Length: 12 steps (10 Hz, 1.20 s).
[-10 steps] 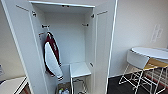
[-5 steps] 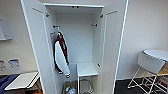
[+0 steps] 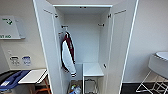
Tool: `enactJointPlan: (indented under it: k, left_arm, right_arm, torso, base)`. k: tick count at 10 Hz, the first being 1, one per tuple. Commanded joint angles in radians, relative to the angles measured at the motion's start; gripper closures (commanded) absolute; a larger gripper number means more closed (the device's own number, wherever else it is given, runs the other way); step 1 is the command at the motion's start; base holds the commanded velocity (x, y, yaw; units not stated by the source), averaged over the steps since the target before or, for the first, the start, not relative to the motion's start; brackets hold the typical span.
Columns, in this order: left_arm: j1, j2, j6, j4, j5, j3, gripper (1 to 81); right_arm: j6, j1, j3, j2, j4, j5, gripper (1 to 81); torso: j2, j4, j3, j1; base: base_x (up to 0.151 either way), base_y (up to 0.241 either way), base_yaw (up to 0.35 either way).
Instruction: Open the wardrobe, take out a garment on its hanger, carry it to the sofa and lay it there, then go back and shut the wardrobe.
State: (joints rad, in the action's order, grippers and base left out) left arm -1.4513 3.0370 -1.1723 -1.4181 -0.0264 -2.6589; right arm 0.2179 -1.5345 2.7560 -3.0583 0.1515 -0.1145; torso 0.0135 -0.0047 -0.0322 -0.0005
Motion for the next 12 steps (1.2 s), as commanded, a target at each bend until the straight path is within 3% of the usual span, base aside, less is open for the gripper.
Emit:
enactJointPlan:
  k: [1,7,12]
  left_arm:
    - [0.062,0.005,0.005,-0.012,0.033,0.005,1.0]
    - [0.061,0.002,0.005,-0.012,0.031,0.005,1.0]
    - [0.056,0.004,0.002,-0.007,0.033,0.005,1.0]
  right_arm:
    - [0.0,0.059,0.0,-0.001,-0.006,0.038,1.0]
    - [0.0,0.064,0.0,-0.003,-0.006,0.038,1.0]
    - [0.0,0.064,0.0,-0.003,-0.004,0.038,1.0]
  torso:
    - [0.0,0.0,0.0,0.001]
    - [0.0,0.0,0.0,0.001]
    - [0.0,0.0,0.0,0.001]
  base:
    - [0.0,0.0,0.172]
    - [0.0,0.0,0.161]
    - [0.0,0.0,0.019]
